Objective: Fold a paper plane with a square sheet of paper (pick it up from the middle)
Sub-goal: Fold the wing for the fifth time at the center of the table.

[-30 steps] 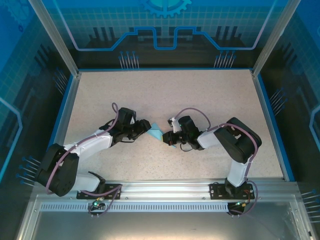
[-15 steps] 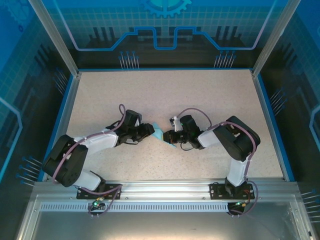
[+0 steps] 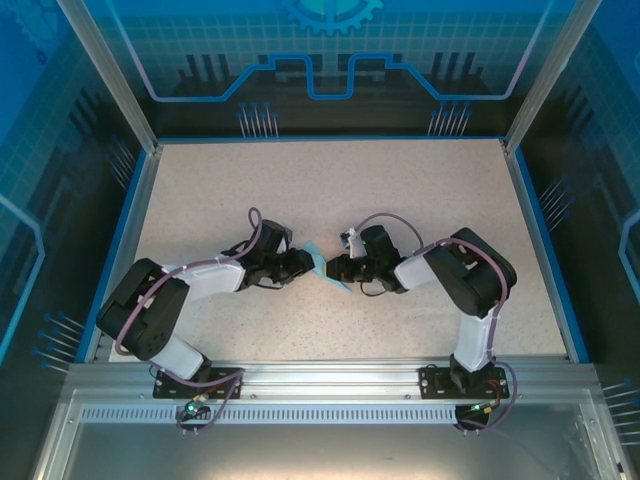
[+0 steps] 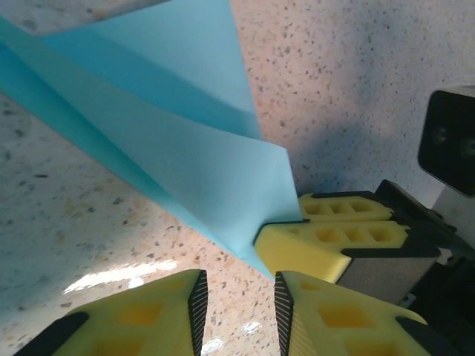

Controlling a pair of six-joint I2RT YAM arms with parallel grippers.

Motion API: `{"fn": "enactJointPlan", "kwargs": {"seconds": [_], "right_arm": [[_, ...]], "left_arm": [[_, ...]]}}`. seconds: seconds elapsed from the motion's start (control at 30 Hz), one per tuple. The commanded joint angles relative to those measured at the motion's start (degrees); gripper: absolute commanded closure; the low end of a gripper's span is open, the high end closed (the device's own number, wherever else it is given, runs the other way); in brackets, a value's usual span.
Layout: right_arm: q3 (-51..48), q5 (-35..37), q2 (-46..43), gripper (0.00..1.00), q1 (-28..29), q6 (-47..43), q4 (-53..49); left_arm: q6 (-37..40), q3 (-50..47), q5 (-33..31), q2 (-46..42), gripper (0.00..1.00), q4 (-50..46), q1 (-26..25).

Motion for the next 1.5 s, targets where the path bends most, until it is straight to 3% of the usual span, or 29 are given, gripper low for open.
{"fn": "enactJointPlan", "kwargs": {"seconds": [0.0, 0.7, 1.47], "right_arm": [[0.55, 0.87, 2.71, 0.95, -1.5, 1.77, -5.52], [2.32, -1.26, 6.02, 0.95, -2.91, 4.46, -8.59], [3.34, -2.93, 8.71, 0.95, -4.07, 5.78, -10.65]], "left_arm": [[2.05, 2.13, 1.48, 1.42, 0.71, 2.11, -0.67], [3.37, 5.03, 0.39, 7.66, 0.84, 4.61, -1.5], [4.21, 4.69, -3.89, 9.93, 0.9, 4.74, -1.52]]}}
